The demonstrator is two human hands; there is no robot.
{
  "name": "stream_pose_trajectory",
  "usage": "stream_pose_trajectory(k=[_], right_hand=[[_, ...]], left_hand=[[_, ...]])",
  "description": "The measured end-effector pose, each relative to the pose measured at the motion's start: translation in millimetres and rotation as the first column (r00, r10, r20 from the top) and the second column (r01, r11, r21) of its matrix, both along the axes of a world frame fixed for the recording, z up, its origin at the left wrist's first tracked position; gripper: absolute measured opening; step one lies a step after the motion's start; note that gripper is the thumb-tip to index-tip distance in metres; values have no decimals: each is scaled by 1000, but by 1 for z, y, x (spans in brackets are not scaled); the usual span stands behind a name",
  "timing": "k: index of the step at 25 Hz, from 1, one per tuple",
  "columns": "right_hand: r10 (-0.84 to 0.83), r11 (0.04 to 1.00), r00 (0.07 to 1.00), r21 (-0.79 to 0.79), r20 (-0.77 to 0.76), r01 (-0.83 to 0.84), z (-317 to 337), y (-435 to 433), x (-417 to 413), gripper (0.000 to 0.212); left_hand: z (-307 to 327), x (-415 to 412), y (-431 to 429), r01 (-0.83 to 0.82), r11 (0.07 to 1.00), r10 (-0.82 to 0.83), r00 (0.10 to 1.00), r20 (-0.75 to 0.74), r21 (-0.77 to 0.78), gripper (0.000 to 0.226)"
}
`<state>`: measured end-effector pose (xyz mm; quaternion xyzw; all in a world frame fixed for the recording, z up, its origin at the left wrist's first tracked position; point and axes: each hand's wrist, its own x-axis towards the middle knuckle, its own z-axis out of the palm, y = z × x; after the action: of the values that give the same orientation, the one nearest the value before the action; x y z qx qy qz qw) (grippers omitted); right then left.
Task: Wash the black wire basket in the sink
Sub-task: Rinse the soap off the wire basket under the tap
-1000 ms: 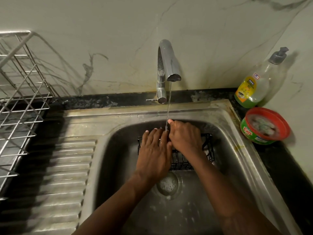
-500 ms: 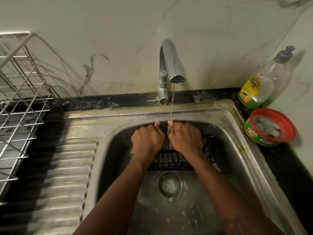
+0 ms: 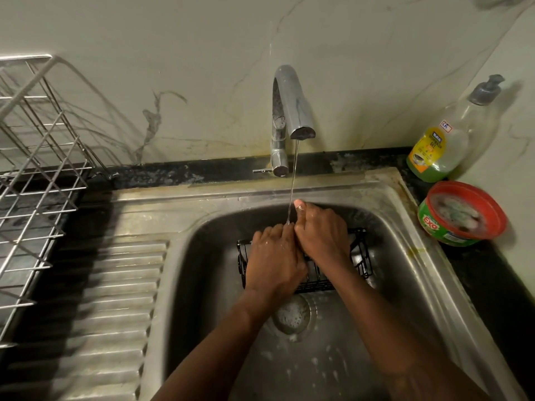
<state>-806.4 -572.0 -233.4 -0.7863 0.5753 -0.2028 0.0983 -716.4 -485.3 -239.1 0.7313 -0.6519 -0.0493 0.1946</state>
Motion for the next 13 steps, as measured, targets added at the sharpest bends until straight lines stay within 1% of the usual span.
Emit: stream_pose_trajectory(k=[1, 4, 6, 8, 10, 13], right_hand=[[-13, 1000, 1000, -3, 20, 13, 0, -1, 0, 47], [-15, 999, 994, -34, 106, 19, -1, -2, -1, 49], [16, 999, 993, -32, 120, -13, 1, -2, -1, 44], [64, 998, 997, -30, 47, -62, 2, 7, -2, 34], [121, 990, 991, -60, -61, -124, -1, 29, -3, 27], [206, 966, 949, -103, -238, -236, -11, 59, -13, 42]], left_hand=[[4, 2, -8, -10, 1000, 11, 1000, -17, 12, 26], [12, 7, -23, -64, 995, 66, 998, -19, 73, 51], [8, 12, -29, -156, 982, 158, 987, -9, 106, 60], [7, 15, -34, -264, 957, 268, 963, -25, 118, 61], [8, 20, -41, -324, 936, 332, 942, -44, 139, 57], [9, 25, -45, -329, 934, 337, 941, -36, 138, 54]])
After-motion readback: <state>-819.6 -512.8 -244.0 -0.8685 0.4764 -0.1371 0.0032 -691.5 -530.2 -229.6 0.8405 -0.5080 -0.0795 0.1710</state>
